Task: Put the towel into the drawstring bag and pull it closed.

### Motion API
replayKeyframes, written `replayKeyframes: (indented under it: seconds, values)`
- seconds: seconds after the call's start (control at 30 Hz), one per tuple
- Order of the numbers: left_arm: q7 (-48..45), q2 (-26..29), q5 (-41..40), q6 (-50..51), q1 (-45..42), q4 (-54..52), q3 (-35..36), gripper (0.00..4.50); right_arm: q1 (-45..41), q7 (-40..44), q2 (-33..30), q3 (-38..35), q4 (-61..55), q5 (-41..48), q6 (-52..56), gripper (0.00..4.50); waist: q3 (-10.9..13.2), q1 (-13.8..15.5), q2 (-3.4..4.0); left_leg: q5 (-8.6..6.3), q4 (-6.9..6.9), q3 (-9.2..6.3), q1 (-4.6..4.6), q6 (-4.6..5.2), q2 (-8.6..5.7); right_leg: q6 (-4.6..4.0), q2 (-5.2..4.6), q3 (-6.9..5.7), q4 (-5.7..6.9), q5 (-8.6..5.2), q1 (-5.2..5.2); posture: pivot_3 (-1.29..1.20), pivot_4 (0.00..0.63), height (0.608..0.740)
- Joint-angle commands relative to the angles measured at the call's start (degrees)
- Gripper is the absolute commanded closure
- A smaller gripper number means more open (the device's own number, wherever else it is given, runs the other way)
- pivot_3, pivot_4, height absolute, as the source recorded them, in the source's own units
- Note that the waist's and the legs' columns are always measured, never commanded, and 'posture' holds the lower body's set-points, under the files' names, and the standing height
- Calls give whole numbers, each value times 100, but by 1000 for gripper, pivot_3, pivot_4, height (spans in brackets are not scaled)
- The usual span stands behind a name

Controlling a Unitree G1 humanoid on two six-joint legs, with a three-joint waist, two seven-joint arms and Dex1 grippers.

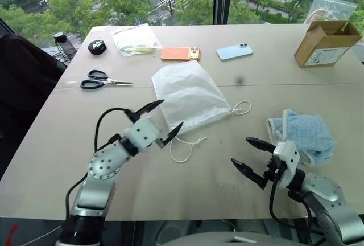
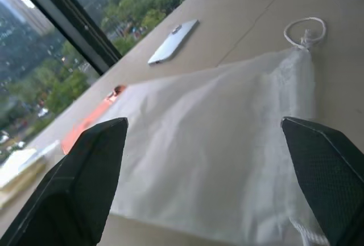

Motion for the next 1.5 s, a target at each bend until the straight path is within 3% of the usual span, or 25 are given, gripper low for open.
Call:
replayKeyframes:
  seconds: [0.03,0.27,0.7,1.13,1.5]
  values:
    - [133,37,489,-84,60,50,-321,0,-35,-144,-27,-89,-537,158,126,62,0,-32,0,-2,0,10,2,2,4,2,-1,1,-1,2,-2,0,150,736]
    - [380,-118,812,78,260,26,-563,0,79,-381,-22,-36,-802,76,215,62,2,14,-2,-13,0,18,4,5,12,6,4,-2,-14,5,-1,0,150,736]
    - [1708,-343,2488,-206,621,-202,-894,0,725,-524,-314,-361,-1515,307,590,62,3,3,-3,-19,2,25,5,16,14,15,5,4,-18,16,0,0,150,736]
    - [2022,-517,2595,302,613,-140,-627,0,931,-699,-341,-325,-1753,291,707,62,4,9,-6,-21,4,27,7,20,15,21,5,3,-18,21,1,0,150,736]
    - [1915,-280,2545,323,321,226,-642,0,847,-839,-229,-201,-1675,162,590,62,4,9,-5,-20,5,28,7,18,15,21,6,2,-18,22,1,0,150,736]
